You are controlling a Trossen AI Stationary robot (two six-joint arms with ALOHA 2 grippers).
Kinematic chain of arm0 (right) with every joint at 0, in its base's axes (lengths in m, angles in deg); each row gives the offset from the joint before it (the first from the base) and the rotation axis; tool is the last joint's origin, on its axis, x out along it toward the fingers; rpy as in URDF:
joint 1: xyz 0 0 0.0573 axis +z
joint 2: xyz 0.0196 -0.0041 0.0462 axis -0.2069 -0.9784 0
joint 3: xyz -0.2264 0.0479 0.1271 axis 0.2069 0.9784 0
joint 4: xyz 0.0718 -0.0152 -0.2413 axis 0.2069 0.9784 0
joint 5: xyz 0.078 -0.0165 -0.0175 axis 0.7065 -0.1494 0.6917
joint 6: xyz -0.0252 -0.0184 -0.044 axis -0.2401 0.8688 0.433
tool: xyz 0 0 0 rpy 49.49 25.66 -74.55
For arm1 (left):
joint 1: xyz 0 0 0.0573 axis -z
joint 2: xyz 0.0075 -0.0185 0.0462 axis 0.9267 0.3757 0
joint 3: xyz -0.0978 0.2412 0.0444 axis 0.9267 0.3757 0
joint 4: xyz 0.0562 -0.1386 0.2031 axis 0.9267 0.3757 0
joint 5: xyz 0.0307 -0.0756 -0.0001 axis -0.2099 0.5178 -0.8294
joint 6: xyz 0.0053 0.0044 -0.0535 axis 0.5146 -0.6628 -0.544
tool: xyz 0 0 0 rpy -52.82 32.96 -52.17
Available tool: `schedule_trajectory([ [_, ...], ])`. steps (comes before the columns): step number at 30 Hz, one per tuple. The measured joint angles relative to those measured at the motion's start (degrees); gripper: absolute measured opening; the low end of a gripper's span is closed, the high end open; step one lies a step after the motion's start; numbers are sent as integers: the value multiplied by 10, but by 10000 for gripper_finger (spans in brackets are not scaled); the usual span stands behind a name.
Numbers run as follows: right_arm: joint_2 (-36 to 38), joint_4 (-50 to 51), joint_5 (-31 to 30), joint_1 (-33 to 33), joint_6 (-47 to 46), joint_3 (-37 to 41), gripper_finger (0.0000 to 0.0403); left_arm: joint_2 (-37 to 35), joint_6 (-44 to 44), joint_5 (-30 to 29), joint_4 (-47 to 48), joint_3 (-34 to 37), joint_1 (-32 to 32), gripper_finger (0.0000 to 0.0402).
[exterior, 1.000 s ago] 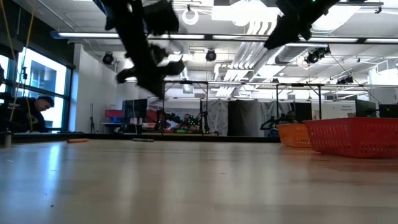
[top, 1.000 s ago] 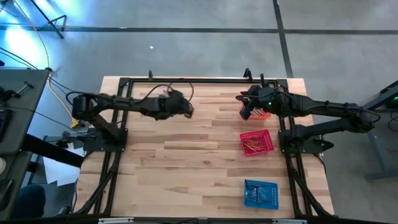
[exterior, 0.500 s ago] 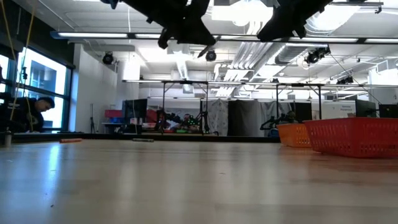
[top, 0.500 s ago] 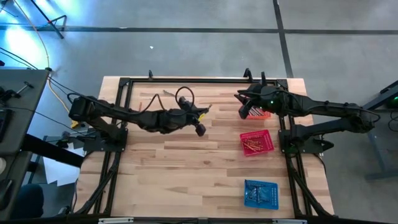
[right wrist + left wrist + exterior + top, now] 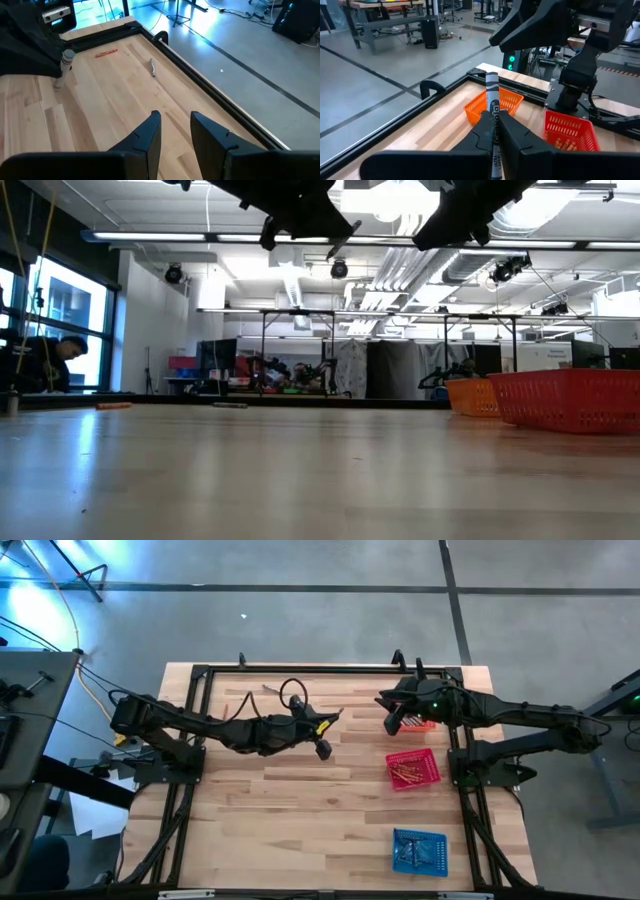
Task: Sort crayons
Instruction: Put the gray crayon into the orange bin
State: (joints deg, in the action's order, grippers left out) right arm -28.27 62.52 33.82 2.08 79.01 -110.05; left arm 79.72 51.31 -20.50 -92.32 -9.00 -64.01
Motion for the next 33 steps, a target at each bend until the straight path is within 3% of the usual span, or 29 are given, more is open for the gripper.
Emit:
schedule_trajectory([
  [6, 0, 7, 5, 0, 4, 0, 98, 0, 1, 34, -22, 0, 0, 3],
  [12, 0, 42, 56, 0, -12, 0, 98, 10, 28, 63, -71, 0, 0, 3],
  [18, 0, -38, 170, 29, 28, 0, 98, 68, 57, 64, -180, 0, 2, 3],
  [25, 1, -47, 179, 75, 43, 17, 98, 103, 109, 59, -311, 0, 2, 3],
  [33, 0, -266, 171, 89, 30, 135, 98, 103, 101, 64, -329, 0, 2, 3],
])
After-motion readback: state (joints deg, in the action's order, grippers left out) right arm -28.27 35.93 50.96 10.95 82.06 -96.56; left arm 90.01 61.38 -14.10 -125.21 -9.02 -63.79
